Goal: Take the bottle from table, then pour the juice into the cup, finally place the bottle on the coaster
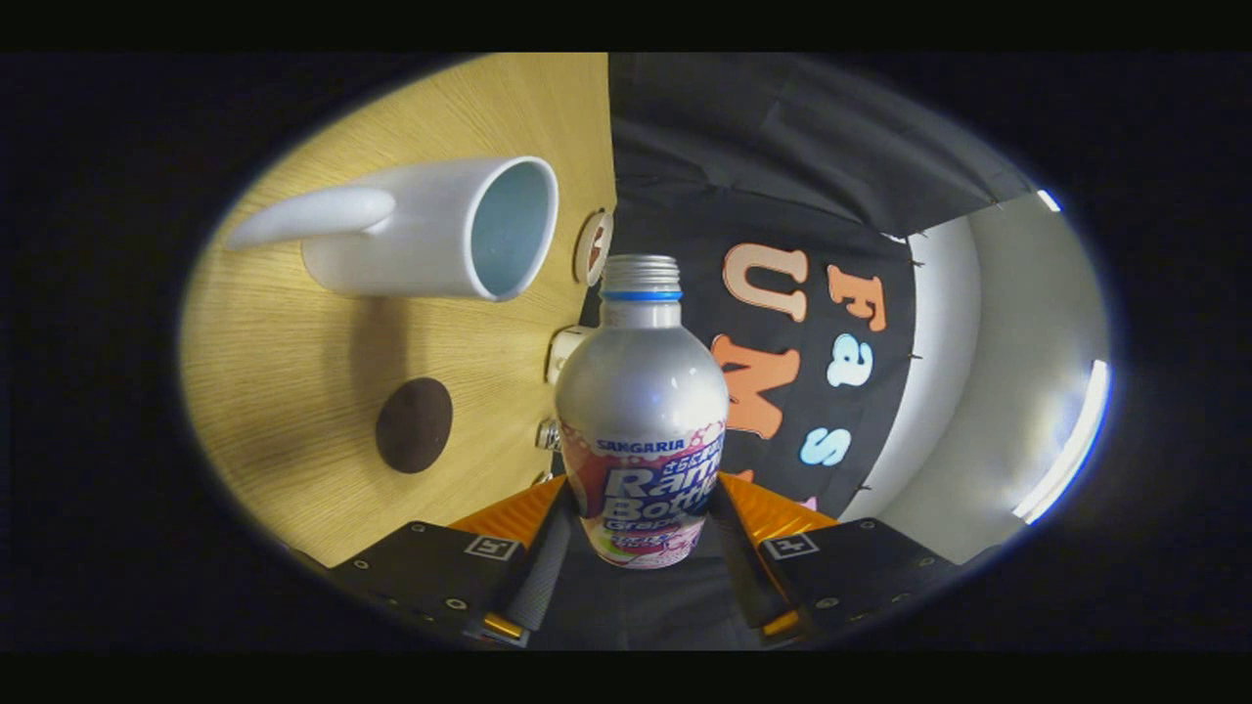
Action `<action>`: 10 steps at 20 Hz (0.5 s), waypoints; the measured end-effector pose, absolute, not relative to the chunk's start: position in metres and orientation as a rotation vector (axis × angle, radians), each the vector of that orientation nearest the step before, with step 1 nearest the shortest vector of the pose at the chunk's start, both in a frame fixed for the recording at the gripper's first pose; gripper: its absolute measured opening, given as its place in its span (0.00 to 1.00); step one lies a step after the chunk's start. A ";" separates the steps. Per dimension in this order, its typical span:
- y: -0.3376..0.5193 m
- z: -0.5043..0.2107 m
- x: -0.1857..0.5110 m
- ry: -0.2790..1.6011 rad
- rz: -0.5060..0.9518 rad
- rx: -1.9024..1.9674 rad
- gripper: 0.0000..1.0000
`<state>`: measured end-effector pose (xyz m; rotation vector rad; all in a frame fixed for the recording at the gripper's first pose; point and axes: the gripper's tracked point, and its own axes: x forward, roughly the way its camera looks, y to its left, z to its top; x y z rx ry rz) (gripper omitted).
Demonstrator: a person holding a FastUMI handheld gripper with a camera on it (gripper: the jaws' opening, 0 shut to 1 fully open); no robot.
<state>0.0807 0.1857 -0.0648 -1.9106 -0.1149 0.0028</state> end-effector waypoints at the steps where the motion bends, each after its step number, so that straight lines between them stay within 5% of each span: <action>1: 0.187 -0.064 0.081 -0.122 0.001 -1.919 0.75; 10: 0.189 -0.059 0.082 -0.138 0.008 -1.975 0.75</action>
